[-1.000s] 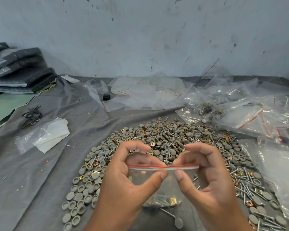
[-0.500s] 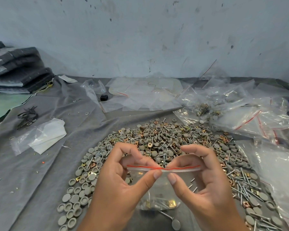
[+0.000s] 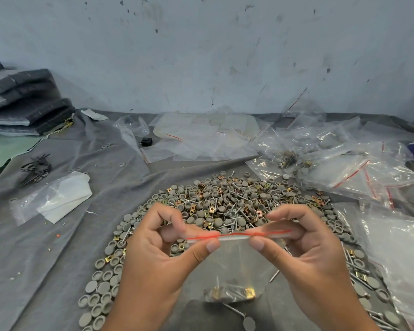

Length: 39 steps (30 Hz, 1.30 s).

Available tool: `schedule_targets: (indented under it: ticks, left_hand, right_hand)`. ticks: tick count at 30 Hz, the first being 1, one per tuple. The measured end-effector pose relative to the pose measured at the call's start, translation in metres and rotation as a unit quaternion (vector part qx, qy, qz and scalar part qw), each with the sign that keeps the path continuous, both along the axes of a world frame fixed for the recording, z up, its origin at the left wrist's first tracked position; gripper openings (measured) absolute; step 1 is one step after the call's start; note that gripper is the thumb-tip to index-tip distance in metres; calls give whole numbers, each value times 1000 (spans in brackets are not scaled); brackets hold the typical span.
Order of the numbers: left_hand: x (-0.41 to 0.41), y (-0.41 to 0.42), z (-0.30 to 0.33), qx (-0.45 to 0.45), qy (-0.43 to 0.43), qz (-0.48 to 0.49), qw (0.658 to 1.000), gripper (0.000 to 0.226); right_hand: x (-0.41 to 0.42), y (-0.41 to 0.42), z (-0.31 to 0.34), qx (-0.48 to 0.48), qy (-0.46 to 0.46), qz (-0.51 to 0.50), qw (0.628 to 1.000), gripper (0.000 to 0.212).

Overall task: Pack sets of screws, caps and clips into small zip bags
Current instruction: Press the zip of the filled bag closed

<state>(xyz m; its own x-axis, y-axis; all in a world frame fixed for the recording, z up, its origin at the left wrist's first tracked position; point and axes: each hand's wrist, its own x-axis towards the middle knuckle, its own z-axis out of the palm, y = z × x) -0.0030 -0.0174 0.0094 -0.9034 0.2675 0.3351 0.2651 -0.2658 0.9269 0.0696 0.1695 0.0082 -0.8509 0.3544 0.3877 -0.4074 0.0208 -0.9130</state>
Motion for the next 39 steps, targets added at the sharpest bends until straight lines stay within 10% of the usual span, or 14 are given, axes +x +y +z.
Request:
schedule_targets:
  ticks: [10,20,33,39]
  left_hand:
    - [-2,-4,9,-4,-53,-19,998,54]
    - [-3,3,-6,-42,-16,-44,998,53]
    - [-26,-12,-4,47,-181,146,972,12]
    - [-32,-23,2,92,-230,151,957,13]
  right_hand:
    - [4,16,10,3,-19,44,999,35]
    - [1,13,6,208,-4,-41,977,34]
    - [-118,107,83,49,-25,-268,962,18]
    - [-119,197,52,9,-236,-345,908,16]
